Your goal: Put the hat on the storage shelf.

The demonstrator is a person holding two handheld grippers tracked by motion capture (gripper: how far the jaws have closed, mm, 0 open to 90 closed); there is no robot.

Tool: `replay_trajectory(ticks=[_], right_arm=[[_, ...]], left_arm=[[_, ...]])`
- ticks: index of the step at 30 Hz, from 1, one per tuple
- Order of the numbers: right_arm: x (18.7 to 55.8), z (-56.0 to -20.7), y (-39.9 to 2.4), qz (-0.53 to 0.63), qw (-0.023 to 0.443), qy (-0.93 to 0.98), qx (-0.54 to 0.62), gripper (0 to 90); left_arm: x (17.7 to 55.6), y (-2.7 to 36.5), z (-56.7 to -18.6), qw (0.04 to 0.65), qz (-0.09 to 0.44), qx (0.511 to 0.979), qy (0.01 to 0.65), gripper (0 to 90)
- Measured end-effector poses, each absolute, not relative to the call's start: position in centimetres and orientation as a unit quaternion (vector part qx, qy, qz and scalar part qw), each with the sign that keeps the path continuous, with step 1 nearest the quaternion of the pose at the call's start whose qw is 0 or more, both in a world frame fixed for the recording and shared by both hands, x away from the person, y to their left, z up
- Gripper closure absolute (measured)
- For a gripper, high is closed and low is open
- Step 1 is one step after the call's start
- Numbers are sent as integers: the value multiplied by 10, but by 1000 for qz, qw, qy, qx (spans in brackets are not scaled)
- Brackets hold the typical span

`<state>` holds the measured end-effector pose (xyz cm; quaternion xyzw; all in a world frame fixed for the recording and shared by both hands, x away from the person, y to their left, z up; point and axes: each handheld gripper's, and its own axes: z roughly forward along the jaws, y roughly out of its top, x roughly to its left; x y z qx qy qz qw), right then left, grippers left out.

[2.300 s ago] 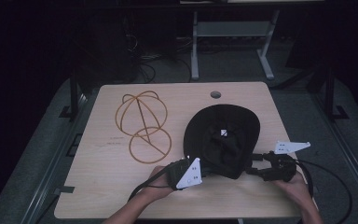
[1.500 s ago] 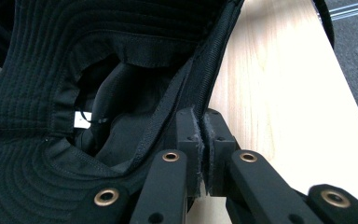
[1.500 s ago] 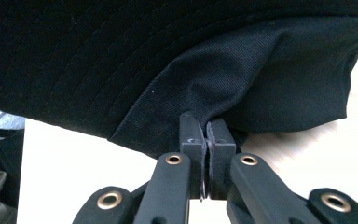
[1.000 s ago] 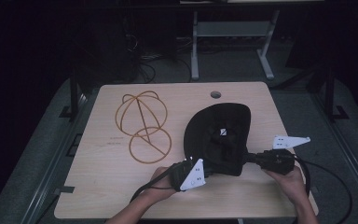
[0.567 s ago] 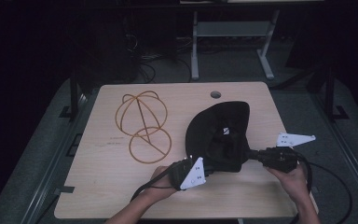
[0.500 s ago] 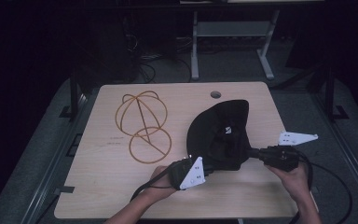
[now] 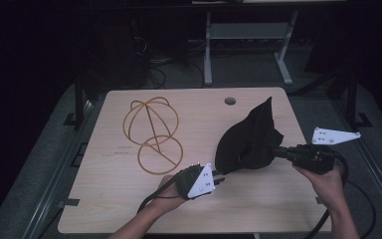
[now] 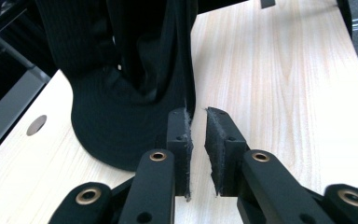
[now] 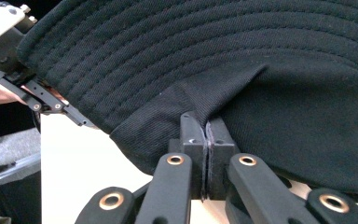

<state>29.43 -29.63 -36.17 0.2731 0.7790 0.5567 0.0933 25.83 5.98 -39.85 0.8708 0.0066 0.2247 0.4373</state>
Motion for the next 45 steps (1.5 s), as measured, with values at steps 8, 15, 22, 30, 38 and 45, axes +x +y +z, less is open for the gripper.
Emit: replay_trajectory(ticks=[8,15,22,30,38,45], right_arm=[[294,-340,-299,539,107,791,268,890],[296,-327,-298,521,114,801,271,889],[300,-313,-295,505,123,810,271,889],[305,-294,-290,487,130,822,265,889],[310,-272,-283,470,139,833,259,888],[316,-254,-271,460,142,842,246,888]], left_arm=[[259,67,-401,436,217,873,23,737],[259,74,-408,429,198,881,39,669],[259,77,-411,432,161,886,49,566],[255,78,-417,446,111,886,55,471],[251,81,-422,452,103,884,60,446],[251,86,-423,453,101,883,64,437]])
